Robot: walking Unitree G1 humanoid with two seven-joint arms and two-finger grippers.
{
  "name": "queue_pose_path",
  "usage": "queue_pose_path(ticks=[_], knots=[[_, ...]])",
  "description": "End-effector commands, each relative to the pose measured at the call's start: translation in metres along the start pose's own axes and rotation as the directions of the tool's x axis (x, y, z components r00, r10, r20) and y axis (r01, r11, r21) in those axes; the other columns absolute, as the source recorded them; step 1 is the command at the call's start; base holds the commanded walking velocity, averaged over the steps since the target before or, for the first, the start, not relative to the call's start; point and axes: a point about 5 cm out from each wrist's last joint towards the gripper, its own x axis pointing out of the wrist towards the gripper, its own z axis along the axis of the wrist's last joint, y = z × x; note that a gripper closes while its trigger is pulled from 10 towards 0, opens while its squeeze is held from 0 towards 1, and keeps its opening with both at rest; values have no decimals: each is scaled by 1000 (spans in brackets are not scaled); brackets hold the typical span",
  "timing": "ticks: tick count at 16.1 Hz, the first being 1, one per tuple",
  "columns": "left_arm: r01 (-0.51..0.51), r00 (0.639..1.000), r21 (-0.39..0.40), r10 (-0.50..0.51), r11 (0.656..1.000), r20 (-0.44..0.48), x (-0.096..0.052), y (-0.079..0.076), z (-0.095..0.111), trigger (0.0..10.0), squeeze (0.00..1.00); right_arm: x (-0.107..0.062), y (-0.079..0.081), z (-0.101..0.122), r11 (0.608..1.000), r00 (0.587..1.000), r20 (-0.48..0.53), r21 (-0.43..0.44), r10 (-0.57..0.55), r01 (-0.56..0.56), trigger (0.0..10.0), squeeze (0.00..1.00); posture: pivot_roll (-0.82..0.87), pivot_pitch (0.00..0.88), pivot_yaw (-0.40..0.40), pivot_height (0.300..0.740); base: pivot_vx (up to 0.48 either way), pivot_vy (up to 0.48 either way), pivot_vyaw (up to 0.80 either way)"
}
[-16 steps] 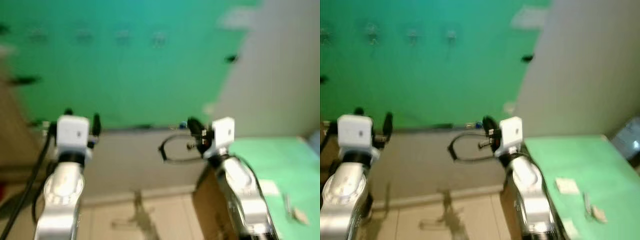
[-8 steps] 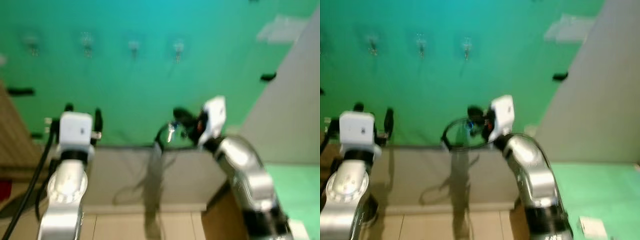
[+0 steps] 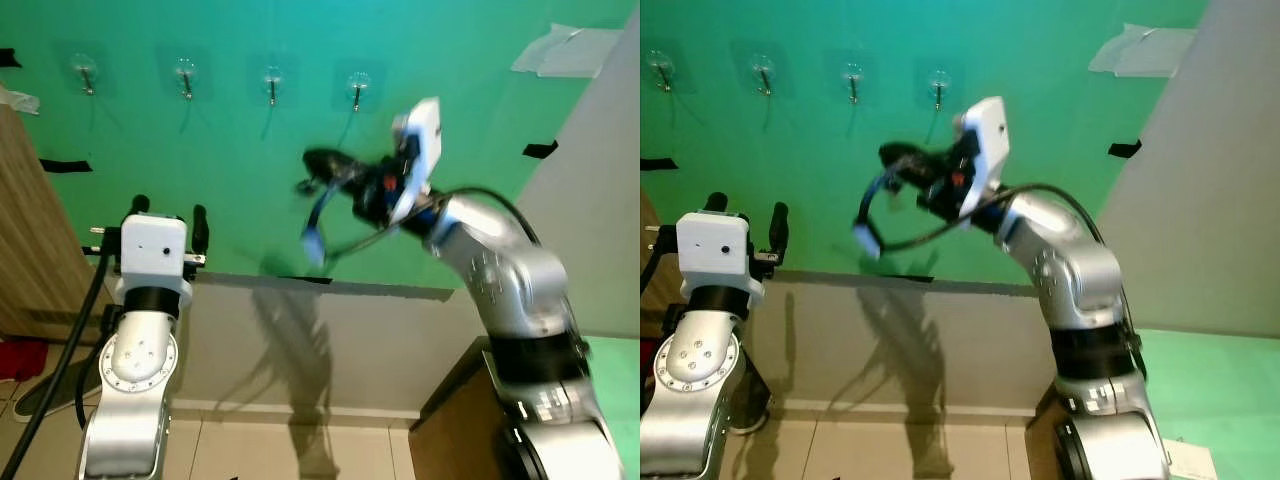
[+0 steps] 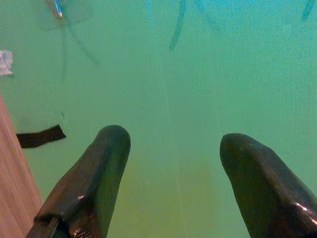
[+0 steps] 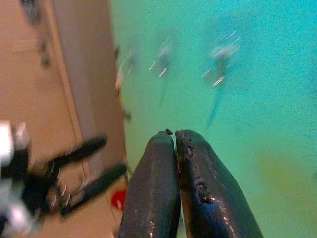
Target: Hang keys on a hook
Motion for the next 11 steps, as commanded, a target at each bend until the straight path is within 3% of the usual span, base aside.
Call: queue_pose_path(ticks=[1,4,6,11], knots=[[8,1000,1,-8,1000,19,2,-3,3,10000,0,2,-3,17,1000,998,71,26,1,-3,0,0,180,0,-79,740,0,0,0],[20,1000,-4,-20,1000,22,2,-4,4,10000,0,17,3,36,995,986,158,73,53,-66,0,0,181,0,-76,740,0,0,0],[22,999,-3,-22,1000,24,2,-5,4,10000,0,18,0,37,995,986,162,77,46,-59,0,0,183,0,-78,740,0,0,0],[52,998,-29,-52,998,29,5,-11,4,10000,0,9,-8,44,996,984,181,90,-2,-14,0,0,160,0,-72,740,0,0,0]])
